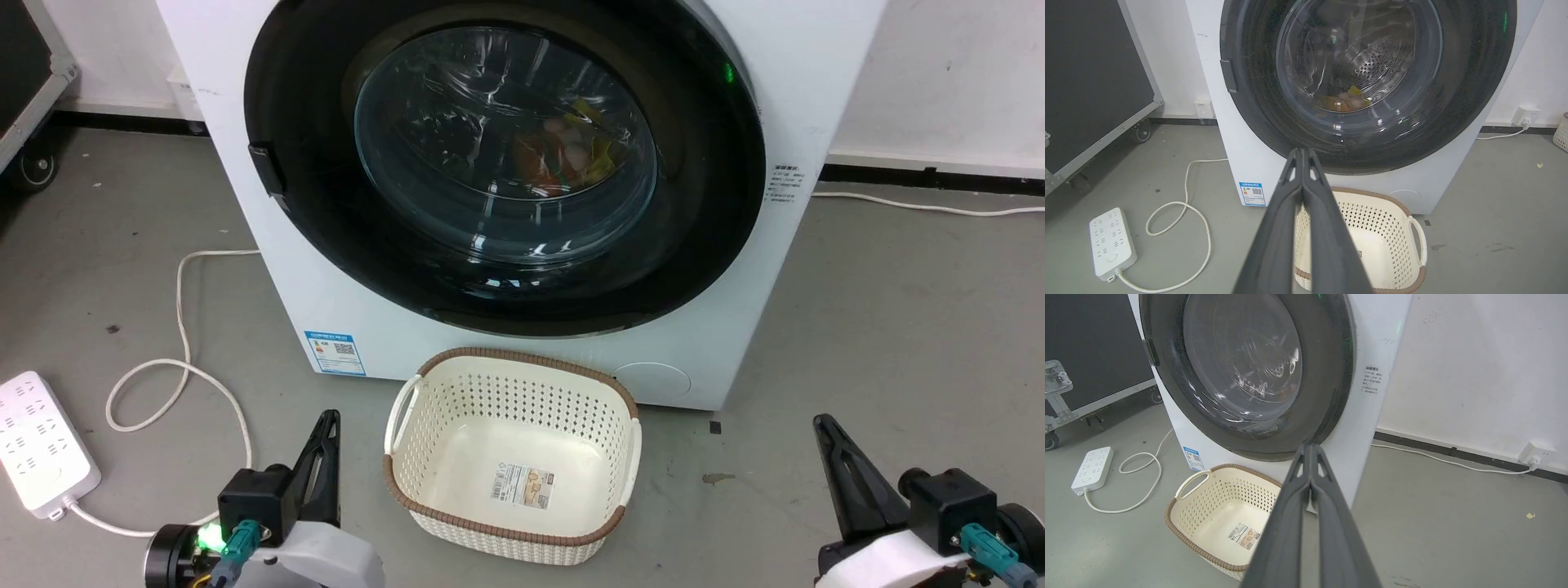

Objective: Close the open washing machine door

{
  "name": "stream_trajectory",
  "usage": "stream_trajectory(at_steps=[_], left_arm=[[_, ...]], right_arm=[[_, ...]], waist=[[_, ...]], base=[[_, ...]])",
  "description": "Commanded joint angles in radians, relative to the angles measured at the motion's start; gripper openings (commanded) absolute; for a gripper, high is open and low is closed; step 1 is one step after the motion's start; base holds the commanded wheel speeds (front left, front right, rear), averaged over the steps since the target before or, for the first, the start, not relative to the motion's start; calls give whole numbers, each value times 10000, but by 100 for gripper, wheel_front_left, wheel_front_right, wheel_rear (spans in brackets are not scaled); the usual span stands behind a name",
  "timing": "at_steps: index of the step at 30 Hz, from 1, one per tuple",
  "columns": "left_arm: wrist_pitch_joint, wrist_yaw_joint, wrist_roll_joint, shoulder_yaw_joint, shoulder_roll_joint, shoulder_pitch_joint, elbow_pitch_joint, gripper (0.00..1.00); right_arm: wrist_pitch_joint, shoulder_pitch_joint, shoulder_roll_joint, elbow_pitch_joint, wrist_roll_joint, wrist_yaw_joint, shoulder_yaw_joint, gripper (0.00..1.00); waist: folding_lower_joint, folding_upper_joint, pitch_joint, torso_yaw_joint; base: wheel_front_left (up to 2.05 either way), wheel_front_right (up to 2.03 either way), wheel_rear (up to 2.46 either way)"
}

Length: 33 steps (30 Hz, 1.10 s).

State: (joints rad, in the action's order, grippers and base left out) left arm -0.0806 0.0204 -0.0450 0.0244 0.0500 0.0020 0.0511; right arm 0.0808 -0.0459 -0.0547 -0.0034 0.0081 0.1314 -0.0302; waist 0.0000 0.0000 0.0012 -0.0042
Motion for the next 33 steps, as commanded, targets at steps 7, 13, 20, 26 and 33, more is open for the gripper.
stream_trajectory(at_steps=[7,13,20,26,33], left_arm=[[152,-61,134,-52,2,-14,-134,0],[274,-88,193,-88,2,-15,-205,0],[417,-119,262,-130,2,-17,-287,0],[540,-146,321,-166,2,-18,-358,0],[683,-177,390,-208,3,-19,-440,0]], right_arm=[[-151,227,34,19,-56,-6,62,0],[-274,270,36,21,-61,-6,107,0],[-418,321,38,25,-66,-6,159,0],[-541,364,40,27,-71,-7,204,0],[-685,415,43,31,-77,-7,257,0]], waist=[[0,0,-2,7],[0,0,-4,14],[0,0,-6,21],[0,0,-8,28],[0,0,-10,36]], base=[[0,0,0],[0,0,0],[0,0,0],[0,0,0],[0,0,0]])
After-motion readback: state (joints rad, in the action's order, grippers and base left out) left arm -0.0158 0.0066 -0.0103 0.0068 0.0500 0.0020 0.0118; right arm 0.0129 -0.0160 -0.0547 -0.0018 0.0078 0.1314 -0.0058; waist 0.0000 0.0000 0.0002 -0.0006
